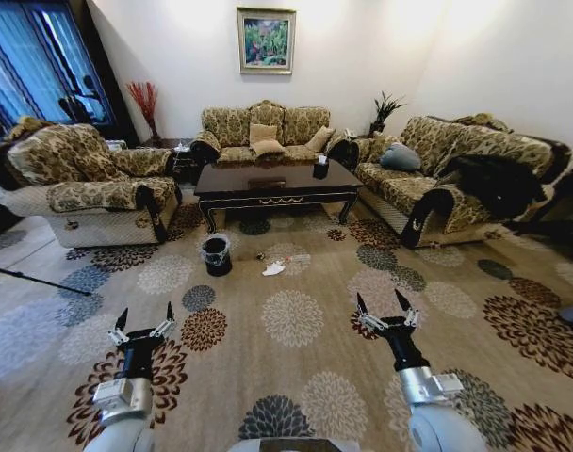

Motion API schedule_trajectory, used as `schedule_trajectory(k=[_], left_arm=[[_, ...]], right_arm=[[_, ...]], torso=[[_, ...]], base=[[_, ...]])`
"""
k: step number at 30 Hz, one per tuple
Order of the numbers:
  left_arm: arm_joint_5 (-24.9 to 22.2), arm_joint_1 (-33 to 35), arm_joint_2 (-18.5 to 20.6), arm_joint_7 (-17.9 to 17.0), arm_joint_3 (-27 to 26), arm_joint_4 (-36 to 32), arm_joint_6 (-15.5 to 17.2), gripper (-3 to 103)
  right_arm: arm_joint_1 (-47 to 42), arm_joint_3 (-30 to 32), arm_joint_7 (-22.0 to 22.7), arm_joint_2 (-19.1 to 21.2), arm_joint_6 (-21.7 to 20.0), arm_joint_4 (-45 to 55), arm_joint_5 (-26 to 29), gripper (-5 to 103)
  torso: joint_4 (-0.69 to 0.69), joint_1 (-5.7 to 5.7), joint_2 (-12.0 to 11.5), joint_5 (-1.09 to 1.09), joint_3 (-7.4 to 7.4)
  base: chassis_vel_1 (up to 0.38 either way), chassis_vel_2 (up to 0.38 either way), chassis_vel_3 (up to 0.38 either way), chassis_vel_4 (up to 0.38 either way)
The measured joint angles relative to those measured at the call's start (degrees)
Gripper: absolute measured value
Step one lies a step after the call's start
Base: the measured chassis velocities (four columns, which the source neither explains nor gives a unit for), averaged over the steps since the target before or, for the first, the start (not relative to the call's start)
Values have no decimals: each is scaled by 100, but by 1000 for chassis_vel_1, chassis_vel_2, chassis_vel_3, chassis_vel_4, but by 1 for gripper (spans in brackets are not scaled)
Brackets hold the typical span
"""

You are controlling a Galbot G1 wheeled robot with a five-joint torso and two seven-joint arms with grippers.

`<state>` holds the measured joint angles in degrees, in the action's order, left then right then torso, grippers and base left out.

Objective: Move to the front of the table and pick up the trash from the floor, then place it into the trash bin.

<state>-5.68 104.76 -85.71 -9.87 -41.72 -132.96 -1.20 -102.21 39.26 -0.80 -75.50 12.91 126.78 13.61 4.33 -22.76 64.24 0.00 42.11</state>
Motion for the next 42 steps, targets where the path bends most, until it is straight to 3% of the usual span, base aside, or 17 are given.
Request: schedule_trajectory(k=[10, 20, 42], left_arm=[[95, 95, -108, -12, 63, 69, -244, 100], [8, 123, -121, -78, 22, 11, -235, 100], [53, 22, -222, 54, 34, 218, -248, 100]], right_arm=[[-108, 41, 63, 7, -12, 120, -2, 100], [-101, 41, 151, 12, -38, 151, 38, 100], [146, 17, 400, 69, -60, -128, 126, 100]], torso=[[0, 0, 0, 0, 0], [0, 28, -63, 0, -34], [0, 337, -744, 0, -404]], base=[[0, 0, 0, 0], [0, 0, 0, 0], [0, 0, 0, 0]])
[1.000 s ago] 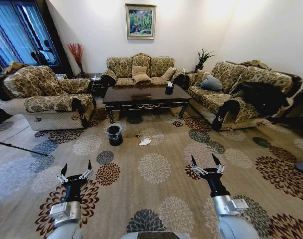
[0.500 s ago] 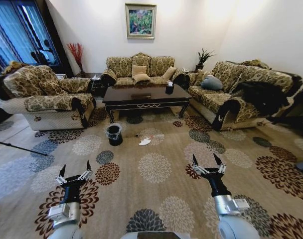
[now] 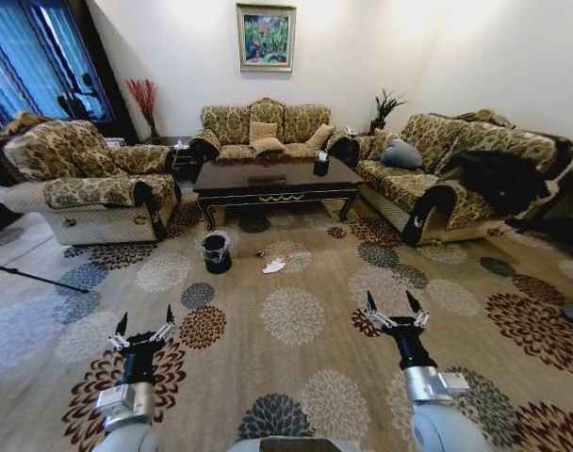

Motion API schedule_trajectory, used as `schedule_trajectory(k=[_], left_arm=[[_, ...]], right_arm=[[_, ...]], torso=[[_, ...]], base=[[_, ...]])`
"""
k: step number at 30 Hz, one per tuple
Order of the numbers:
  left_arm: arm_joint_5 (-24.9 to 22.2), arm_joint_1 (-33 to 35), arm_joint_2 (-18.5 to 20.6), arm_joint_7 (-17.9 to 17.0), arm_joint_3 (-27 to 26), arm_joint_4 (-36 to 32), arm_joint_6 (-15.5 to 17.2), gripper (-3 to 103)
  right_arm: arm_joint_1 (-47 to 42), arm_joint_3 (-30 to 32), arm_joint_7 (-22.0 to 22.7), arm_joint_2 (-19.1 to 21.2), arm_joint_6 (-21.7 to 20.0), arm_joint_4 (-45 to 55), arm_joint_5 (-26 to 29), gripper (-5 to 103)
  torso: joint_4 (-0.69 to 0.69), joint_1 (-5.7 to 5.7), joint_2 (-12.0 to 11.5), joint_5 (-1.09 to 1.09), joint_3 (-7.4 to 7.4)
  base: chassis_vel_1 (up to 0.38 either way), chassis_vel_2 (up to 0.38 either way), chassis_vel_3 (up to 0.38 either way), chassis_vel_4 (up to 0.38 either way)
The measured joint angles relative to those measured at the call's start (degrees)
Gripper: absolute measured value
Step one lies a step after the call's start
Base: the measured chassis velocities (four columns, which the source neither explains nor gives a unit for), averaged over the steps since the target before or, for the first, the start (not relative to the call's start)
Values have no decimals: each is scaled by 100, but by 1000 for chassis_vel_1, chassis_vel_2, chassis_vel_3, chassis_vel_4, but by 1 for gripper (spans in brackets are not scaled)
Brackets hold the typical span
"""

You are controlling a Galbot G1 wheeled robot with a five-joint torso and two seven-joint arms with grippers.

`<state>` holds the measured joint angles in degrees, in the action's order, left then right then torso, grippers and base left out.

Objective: Move to the front of the table and pick up the trash from the floor, then place it into the trash bin.

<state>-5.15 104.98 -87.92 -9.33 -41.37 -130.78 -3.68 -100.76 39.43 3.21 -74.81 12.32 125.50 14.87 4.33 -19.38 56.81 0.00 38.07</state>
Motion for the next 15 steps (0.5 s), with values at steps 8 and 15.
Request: schedule_trajectory(k=[8, 15], left_arm=[[-15, -71, -34, 20, 5, 96, -7, 100], [-23, -106, -47, 55, 16, 135, -7, 100]], right_arm=[[125, -5, 179, 48, -54, -131, 5, 100], [225, -17, 307, 55, -78, -239, 56, 100]], torso=[[0, 96, -225, 0, -129], [-1, 187, -425, 0, -239]], base=[[0, 0, 0, 0], [0, 0, 0, 0]])
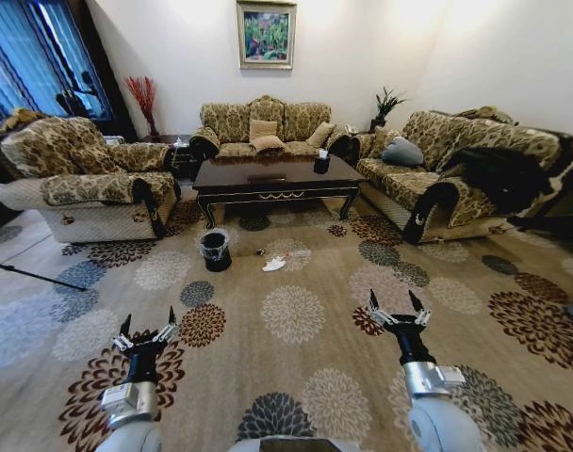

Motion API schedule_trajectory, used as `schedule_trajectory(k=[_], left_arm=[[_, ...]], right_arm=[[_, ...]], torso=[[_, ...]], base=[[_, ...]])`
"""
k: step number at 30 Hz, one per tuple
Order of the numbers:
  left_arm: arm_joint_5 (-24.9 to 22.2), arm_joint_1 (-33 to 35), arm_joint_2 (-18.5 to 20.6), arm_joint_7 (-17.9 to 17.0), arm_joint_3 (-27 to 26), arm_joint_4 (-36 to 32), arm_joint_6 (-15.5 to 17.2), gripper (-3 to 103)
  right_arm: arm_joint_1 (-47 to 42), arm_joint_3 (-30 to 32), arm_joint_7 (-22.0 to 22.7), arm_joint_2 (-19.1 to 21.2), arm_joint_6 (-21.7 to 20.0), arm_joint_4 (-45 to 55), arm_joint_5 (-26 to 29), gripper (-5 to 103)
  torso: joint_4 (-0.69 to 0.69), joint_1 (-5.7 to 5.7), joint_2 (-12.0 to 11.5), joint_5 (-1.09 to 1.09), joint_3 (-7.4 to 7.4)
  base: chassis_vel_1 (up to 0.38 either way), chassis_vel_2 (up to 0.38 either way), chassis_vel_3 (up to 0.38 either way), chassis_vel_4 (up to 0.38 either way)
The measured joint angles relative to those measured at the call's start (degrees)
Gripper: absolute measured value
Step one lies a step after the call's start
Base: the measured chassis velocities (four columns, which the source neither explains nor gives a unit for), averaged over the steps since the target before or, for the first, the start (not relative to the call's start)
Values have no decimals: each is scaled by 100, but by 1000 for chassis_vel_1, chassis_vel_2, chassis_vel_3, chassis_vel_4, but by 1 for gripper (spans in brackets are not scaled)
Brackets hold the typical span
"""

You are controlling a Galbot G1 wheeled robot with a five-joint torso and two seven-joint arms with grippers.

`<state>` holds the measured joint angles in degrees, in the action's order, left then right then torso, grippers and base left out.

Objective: Move to the front of the table and pick up the trash from the floor, then place it into the trash bin.

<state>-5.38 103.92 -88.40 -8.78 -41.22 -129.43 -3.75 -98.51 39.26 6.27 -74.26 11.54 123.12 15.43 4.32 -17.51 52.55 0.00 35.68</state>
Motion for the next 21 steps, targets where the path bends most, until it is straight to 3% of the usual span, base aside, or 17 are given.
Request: schedule_trajectory(k=[21], left_arm=[[4, 21, 48, 86, 25, -69, 62, 100]], right_arm=[[-8, -20, 265, -20, -180, 39, -27, 100]], torso=[[0, 236, -550, 0, -314]], base=[[0, 0, 0, 0]])
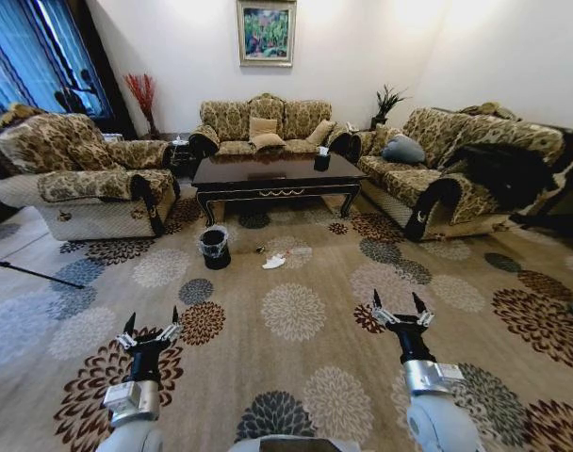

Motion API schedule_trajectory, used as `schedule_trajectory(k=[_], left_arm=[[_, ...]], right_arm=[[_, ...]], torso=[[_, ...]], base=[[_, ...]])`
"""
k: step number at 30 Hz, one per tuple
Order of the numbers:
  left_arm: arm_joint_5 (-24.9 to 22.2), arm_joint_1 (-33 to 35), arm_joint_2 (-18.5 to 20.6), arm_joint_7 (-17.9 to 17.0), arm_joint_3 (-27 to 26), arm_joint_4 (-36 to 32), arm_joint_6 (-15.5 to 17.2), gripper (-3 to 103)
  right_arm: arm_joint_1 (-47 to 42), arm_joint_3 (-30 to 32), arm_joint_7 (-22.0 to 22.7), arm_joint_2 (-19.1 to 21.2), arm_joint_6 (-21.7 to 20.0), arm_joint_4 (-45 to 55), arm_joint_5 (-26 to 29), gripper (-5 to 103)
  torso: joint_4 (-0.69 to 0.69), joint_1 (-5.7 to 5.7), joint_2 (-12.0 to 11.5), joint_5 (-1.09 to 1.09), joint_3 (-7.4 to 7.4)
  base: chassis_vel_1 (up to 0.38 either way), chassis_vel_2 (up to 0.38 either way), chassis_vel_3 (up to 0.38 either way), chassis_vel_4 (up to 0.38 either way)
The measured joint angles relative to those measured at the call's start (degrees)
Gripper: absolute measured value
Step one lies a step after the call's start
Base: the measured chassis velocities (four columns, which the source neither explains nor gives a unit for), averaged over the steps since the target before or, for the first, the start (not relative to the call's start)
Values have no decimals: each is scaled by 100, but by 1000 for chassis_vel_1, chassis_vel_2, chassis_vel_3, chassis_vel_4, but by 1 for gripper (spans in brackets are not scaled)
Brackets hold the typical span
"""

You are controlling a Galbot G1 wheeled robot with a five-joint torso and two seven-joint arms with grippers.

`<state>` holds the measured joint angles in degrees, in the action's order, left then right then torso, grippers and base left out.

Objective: Move to the front of the table and pick up the trash from the floor, then place it into the trash bin.

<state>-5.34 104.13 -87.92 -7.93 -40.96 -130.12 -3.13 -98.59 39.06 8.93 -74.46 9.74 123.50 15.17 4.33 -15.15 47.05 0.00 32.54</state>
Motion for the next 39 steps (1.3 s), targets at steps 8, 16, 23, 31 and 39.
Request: schedule_trajectory(k=[8, 16, 23, 31, 39], left_arm=[[80, 97, 8, 19, 72, -49, -21, 100], [190, 329, 22, 98, 178, -220, -44, 100], [144, 422, 272, 119, 136, -249, -19, 100], [-89, 529, 900, 115, 116, -475, 234, 100], [-480, 523, 1441, 83, -160, -582, 396, 100]], right_arm=[[-173, -130, 103, 74, -217, 280, 553, 100], [-19, -168, 375, 342, -548, 432, 1001, 100], [52, -122, 173, 677, -168, 106, 332, 100], [452, -71, 56, 1790, -70, -357, 483, 100], [688, 49, 35, 2236, -64, -668, 861, 100]], torso=[[1, 96, -218, 0, -123], [-1, 173, -407, 1, -233], [2, 249, -585, 0, -338], [-1, 338, -793, 0, -457], [0, 410, -973, 0, -565]], base=[[0, 0, 0, 0], [0, 0, 0, 0], [0, 0, 0, 0], [0, 0, 0, 0], [0, 0, 0, 0]])
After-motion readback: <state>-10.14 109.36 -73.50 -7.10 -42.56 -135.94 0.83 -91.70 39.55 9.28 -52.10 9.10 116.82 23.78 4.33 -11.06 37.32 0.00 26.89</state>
